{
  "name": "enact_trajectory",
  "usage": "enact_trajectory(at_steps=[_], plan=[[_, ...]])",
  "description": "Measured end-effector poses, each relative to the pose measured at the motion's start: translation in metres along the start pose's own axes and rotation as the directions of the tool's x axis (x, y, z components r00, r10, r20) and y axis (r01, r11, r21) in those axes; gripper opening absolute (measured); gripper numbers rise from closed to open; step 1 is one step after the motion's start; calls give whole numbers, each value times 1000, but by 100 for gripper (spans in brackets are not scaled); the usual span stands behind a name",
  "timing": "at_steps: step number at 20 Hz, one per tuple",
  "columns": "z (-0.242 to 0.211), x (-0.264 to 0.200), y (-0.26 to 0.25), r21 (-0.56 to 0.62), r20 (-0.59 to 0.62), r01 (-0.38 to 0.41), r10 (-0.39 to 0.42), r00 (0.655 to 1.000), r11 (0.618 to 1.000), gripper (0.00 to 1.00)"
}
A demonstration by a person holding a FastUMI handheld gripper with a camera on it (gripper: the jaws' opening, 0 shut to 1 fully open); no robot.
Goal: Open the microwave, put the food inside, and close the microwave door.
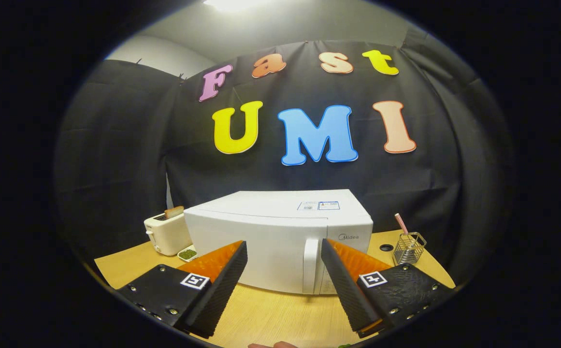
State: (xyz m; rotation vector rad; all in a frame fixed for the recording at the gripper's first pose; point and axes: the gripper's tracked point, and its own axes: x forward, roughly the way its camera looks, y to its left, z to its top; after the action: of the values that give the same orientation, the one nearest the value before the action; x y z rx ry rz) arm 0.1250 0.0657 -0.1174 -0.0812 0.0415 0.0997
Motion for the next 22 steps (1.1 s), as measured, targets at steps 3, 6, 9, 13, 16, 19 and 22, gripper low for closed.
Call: enact_trajectory(at_steps=[3,6,9,13,16,19,22], plan=[[-15,22,-13,4,-23,38,-38,999,999,97],[-27,43,-30,27,-37,86,-84,996,996,97],[-39,61,-41,36,-69,127,-125,990,991,97],[-49,79,-45,52,-85,161,-156,984,986,95],[-52,89,-47,25,-86,185,-183,979,982,81],[-53,91,-53,19,-77,227,-225,971,974,63],[-54,92,-48,31,-67,218,-215,974,976,48]])
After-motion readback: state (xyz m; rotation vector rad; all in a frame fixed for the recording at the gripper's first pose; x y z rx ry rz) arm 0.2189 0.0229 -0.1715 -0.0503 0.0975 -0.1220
